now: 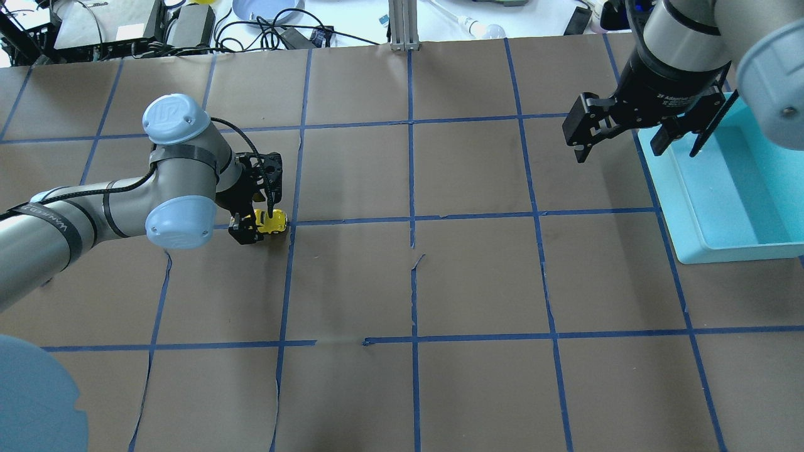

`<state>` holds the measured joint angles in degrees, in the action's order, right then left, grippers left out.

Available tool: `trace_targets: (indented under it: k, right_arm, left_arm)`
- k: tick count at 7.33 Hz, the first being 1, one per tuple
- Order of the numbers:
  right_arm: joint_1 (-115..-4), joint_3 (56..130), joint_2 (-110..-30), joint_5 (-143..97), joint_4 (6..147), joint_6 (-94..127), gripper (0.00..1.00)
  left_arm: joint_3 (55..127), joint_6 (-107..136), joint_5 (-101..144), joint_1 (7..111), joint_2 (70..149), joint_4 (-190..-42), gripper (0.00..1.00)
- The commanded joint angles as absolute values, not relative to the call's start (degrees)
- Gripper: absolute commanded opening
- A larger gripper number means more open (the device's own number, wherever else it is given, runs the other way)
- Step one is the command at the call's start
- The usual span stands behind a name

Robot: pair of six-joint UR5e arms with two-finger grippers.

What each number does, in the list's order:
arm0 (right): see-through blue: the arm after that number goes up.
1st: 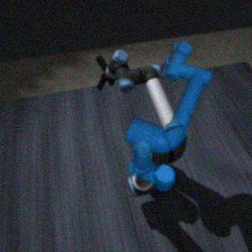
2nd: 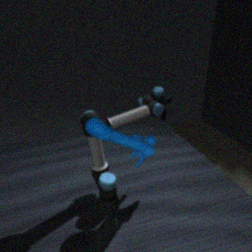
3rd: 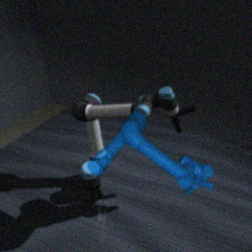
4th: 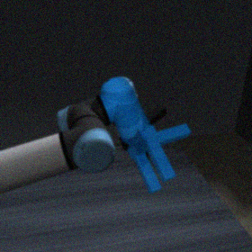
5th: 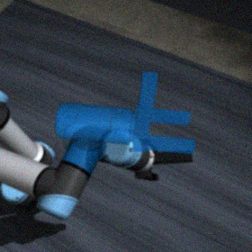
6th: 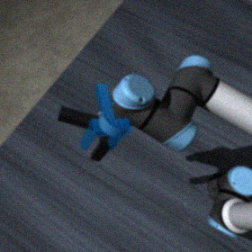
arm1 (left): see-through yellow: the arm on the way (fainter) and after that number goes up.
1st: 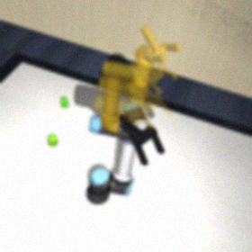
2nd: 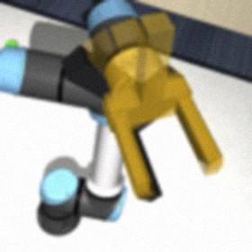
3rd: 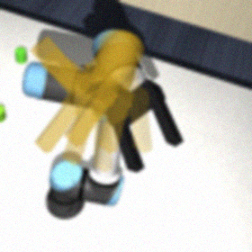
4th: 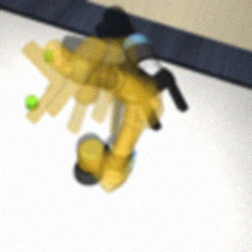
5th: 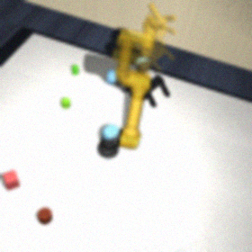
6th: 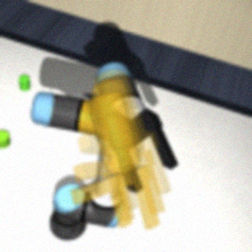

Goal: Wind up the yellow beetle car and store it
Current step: 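Close the left gripper around the yellow car's body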

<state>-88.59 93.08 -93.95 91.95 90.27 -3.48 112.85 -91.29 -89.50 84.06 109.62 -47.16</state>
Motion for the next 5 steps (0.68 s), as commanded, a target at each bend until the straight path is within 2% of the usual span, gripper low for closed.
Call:
trace_targets:
  k: [1,5]
  right_arm:
    - [-88.59,93.08,-94.04,92.02,90.26,-3.52,1.00]
    - [-88.59,93.08,-94.04,91.93,90.26,-3.34,1.00]
  left_arm:
    - [112.94,-91.75,-89.74,83.85,109.86,-46.68,0.90]
    - [112.94,-91.67,-90.88,83.67,111.53,-45.53,0.90]
